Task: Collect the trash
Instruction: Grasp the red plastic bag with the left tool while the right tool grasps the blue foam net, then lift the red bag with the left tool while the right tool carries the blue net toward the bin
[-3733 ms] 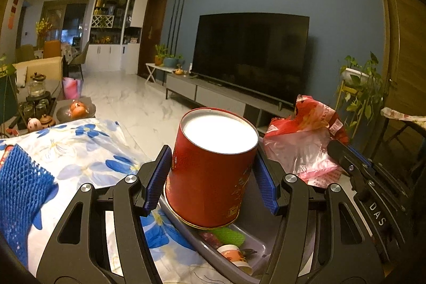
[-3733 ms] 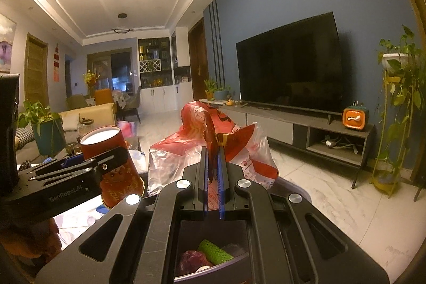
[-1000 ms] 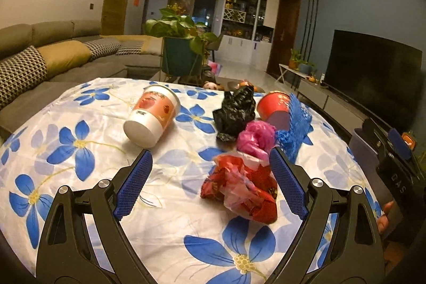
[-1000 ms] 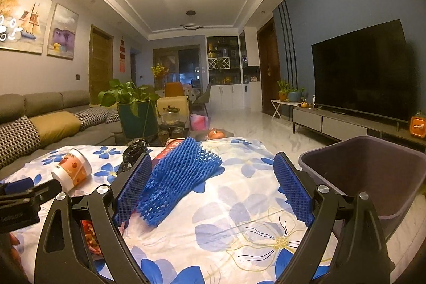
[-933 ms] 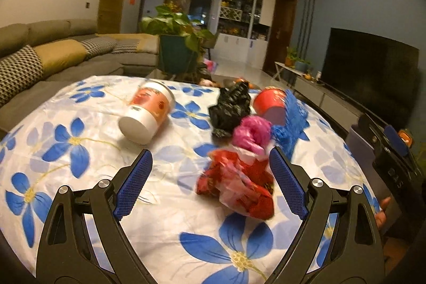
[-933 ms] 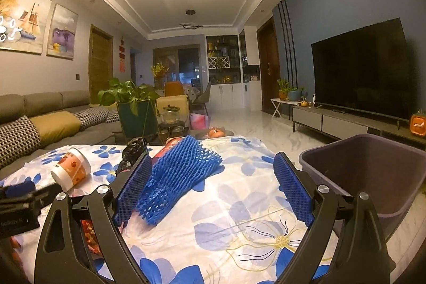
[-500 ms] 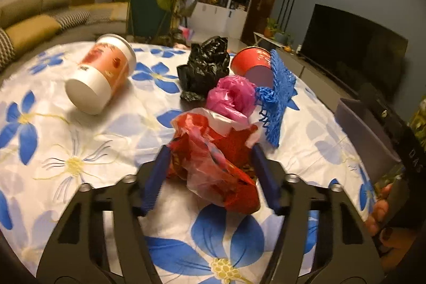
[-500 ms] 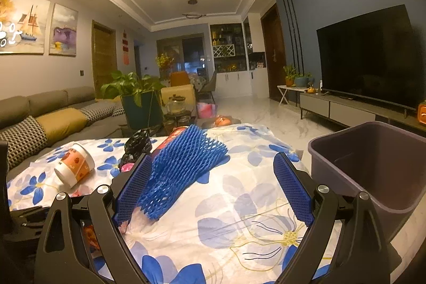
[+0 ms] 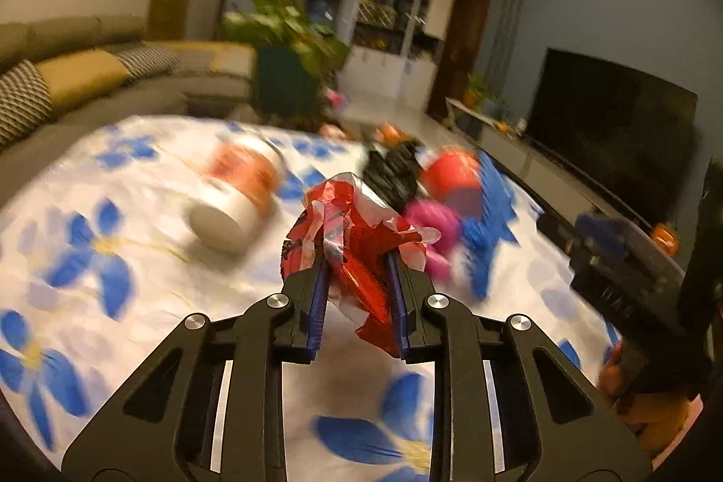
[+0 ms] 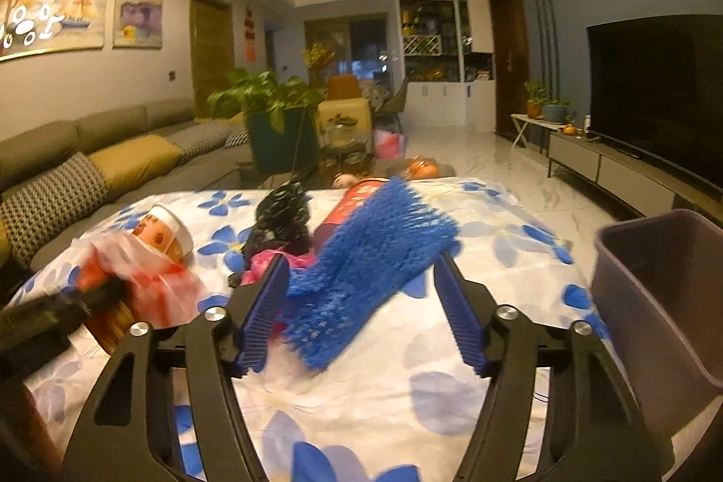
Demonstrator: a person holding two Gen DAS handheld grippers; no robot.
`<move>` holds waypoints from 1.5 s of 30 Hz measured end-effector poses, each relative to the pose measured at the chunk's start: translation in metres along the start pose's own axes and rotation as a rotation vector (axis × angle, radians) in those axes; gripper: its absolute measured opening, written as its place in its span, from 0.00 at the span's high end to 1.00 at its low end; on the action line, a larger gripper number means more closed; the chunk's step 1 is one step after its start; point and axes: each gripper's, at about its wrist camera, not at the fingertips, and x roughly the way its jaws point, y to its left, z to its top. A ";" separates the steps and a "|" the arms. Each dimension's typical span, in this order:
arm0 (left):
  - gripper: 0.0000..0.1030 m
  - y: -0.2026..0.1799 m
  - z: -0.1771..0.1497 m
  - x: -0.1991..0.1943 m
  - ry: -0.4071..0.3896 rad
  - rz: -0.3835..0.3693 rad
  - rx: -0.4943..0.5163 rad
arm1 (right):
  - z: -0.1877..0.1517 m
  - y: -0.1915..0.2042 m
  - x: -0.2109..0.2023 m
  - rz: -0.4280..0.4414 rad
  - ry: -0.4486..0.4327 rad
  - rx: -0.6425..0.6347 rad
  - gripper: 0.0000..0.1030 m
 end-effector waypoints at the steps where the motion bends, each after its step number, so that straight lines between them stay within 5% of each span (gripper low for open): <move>1: 0.77 0.006 0.005 -0.005 -0.024 0.027 -0.005 | 0.001 0.002 0.004 0.005 0.008 -0.003 0.41; 6: 0.77 0.033 0.018 -0.015 -0.075 0.127 -0.038 | 0.007 0.014 0.029 0.010 0.060 -0.015 0.55; 11: 0.77 0.046 0.019 -0.015 -0.072 0.138 -0.065 | 0.013 0.013 0.056 -0.021 0.131 0.013 0.69; 15: 0.77 0.047 0.019 -0.011 -0.063 0.122 -0.068 | 0.009 0.009 0.070 -0.034 0.192 0.028 0.91; 29: 0.77 0.031 0.014 -0.013 -0.053 0.061 -0.033 | 0.006 -0.019 -0.009 -0.023 0.069 0.069 0.95; 45: 0.77 -0.041 0.014 -0.024 -0.052 -0.057 0.056 | 0.005 -0.041 -0.102 0.011 -0.042 0.055 0.96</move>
